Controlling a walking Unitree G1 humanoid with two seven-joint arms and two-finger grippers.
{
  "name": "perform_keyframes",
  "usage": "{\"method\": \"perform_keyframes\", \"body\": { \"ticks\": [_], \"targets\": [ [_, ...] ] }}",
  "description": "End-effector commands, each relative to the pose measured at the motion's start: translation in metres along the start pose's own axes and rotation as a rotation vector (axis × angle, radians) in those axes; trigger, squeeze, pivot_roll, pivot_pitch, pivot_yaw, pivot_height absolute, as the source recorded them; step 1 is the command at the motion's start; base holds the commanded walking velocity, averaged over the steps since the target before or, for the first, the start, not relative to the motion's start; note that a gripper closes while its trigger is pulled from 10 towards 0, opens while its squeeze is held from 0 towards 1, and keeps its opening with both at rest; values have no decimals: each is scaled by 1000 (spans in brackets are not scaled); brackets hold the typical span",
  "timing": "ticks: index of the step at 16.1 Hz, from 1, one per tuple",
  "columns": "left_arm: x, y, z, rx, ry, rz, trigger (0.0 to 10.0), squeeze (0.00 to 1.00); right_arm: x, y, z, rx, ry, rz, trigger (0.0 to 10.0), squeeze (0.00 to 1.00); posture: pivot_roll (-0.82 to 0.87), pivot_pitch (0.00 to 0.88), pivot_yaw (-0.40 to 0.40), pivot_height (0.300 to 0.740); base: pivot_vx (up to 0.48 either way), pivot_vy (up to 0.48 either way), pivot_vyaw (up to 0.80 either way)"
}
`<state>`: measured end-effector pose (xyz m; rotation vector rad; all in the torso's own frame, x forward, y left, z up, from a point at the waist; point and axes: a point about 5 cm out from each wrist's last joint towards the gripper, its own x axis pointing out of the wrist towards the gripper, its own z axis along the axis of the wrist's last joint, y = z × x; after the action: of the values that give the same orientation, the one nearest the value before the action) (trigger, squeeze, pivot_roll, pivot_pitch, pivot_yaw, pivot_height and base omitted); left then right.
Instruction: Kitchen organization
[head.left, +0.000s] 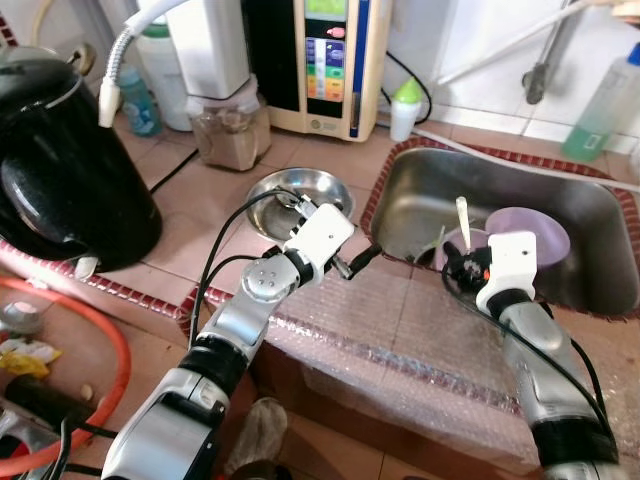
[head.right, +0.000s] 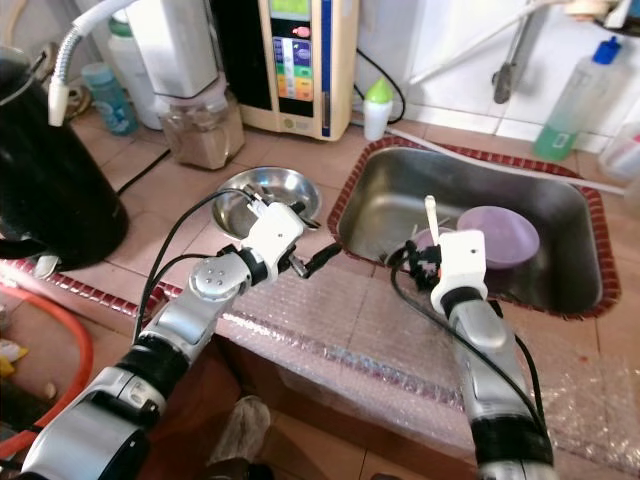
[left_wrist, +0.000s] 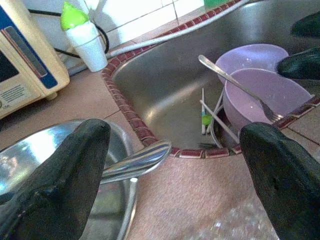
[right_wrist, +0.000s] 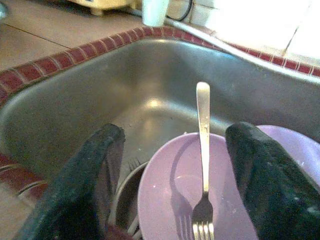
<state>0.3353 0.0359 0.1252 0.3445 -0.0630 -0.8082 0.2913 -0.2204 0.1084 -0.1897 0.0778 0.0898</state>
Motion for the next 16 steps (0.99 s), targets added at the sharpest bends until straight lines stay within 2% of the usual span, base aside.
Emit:
{"method": "perform_keyframes", "body": {
  "ticks": [1, 2, 3, 4, 5, 6, 8, 9, 11, 16],
  "targets": [
    [1, 3, -1, 30, 8, -2, 10000, 0, -4, 1, 14, -23, -35, 36, 10000, 1000, -169, 43, 91, 740, 0, 0, 0],
    [3, 2, -2, 69, 10, -12, 10000, 0, -11, 2, 18, -50, -39, 57, 10000, 376, -179, 45, 93, 740, 0, 0, 0],
    [4, 2, -5, 92, 18, -17, 10000, 0, -16, 2, 19, -51, -29, 63, 10000, 0, -189, 45, 94, 740, 0, 0, 0],
    [4, 2, -5, 95, 19, -18, 10000, 0, -18, 3, 20, -50, -24, 64, 10000, 0, -189, 45, 94, 740, 0, 0, 0],
    [5, 4, -8, 87, 25, -10, 3529, 0, -21, 3, 21, -60, -18, 66, 10000, 0, -196, 41, 98, 740, 0, 0, 0],
    [5, 9, -8, 112, 26, 20, 0, 0, -24, 4, 22, -56, -8, 64, 10000, 0, -196, 41, 98, 740, 0, 0, 0],
    [4, 15, -10, 118, 33, 55, 0, 0, -24, 6, 23, -58, -6, 67, 10000, 0, -194, 38, 95, 740, 0, 0, 0],
    [1, 18, -13, 167, 50, 61, 0, 0, -22, 8, 25, -66, -7, 66, 10000, 0, -192, 36, 94, 740, 0, 0, 0],
    [-1, 20, -15, 212, 60, 63, 0, 0, -21, 9, 27, -61, -7, 62, 10000, 0, -186, 38, 93, 740, 0, 0, 0],
    [-6, 27, -24, 218, 82, 94, 0, 0, -18, 16, 30, -55, -10, 72, 10000, 0, -179, 36, 95, 740, 0, 0, 0]
  ]
}}
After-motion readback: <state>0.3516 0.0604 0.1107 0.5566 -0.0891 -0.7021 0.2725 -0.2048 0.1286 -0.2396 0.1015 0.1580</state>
